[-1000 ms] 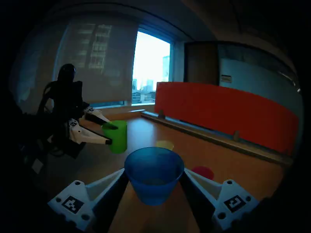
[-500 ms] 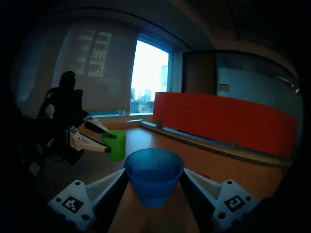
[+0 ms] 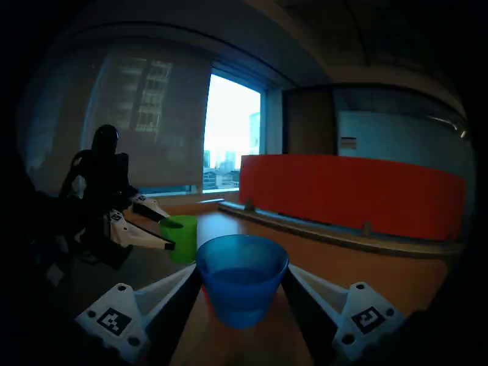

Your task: Pour water

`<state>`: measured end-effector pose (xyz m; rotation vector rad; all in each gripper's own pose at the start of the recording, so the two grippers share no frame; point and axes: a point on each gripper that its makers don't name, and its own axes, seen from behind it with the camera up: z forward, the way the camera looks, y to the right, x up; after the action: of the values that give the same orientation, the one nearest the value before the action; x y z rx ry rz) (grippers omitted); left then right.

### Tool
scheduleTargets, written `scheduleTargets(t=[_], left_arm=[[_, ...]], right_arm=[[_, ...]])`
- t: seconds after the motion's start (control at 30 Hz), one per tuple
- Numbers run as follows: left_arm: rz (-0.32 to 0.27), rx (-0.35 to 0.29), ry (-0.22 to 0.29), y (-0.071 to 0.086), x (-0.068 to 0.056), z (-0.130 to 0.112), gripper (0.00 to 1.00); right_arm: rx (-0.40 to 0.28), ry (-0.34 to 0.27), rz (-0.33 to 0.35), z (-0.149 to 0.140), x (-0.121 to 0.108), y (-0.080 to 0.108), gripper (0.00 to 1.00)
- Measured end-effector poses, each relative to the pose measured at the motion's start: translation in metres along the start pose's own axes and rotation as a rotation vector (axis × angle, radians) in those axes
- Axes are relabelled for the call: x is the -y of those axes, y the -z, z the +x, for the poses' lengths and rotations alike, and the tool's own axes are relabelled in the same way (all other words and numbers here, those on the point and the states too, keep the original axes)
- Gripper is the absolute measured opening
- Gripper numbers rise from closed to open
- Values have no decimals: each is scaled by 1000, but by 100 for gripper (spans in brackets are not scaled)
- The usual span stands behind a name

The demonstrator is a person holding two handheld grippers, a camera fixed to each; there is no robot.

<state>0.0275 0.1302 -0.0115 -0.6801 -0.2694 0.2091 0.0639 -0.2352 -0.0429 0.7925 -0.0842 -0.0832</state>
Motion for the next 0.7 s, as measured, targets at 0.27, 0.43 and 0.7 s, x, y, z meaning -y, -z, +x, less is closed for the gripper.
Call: scheduleTargets(t=[0.27, 0.43, 0.7], left_arm=[[2, -18, 19, 0, 3, -1, 82], [3, -40, 31, 1, 5, 1, 82], [-3, -82, 40, 4, 3, 7, 82]], right_arm=[[2, 3, -2, 0, -2, -1, 89], [3, 3, 0, 0, -2, -2, 89], [2, 6, 3, 3, 0, -3, 89]])
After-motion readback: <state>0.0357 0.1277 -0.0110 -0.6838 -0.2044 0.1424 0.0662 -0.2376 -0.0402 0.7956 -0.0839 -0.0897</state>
